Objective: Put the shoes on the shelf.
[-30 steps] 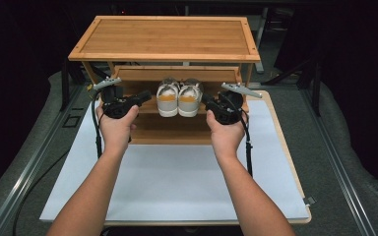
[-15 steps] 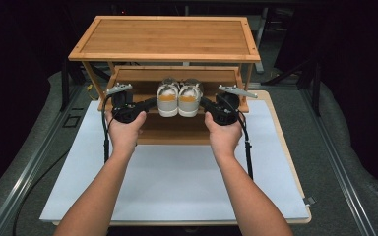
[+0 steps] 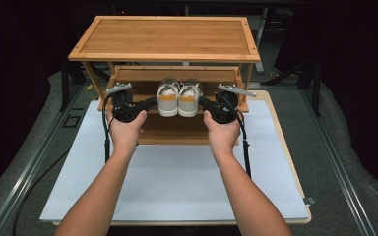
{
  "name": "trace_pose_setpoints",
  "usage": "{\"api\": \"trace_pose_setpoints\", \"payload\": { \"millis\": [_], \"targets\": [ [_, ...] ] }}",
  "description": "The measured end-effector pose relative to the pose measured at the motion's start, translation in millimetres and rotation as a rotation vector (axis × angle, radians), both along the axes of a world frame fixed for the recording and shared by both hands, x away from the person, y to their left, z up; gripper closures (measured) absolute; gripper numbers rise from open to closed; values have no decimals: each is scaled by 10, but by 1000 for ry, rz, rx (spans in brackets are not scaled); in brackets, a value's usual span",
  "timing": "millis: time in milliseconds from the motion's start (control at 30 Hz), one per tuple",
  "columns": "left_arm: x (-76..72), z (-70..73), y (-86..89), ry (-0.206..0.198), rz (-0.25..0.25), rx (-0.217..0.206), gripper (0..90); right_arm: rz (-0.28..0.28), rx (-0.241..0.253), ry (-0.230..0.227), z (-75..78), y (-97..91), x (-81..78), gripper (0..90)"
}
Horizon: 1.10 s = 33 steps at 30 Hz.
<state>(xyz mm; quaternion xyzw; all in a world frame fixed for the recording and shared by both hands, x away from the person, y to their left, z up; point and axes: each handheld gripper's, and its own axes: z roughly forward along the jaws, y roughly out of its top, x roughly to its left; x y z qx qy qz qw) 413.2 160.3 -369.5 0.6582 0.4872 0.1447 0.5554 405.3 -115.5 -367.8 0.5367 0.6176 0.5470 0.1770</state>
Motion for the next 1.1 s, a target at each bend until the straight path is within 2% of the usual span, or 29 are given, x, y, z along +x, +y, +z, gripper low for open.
{"api": "trace_pose_setpoints", "payload": {
  "millis": [167,367,433,633,733,767,800,833,1100],
  "targets": [
    [20,9,-15,-7,5,19,900,0,9,-2,4,9,10,900],
    [73,16,-19,-8,11,14,900,-6,29,5,-1,8,56,900],
    [95,15,-22,-7,8,16,900,1,31,24,1,-11,69,900],
    [156,9,-31,-8,9,11,900,-3,52,10,-14,-19,142,900],
    [186,0,-36,-7,5,1,900,-15,10,5,11,2,174,900],
    [186,0,-36,-7,5,1,900,-15,10,5,11,2,174,900],
    [201,-5,-37,-7,6,-1,900,-11,-10,20,25,-3,173,900],
    [208,-6,-38,-5,5,-4,900,-29,-16,3,25,18,192,900],
    [306,0,-42,1,14,-3,900,-37,-20,-2,16,41,279,900]
  ]
}}
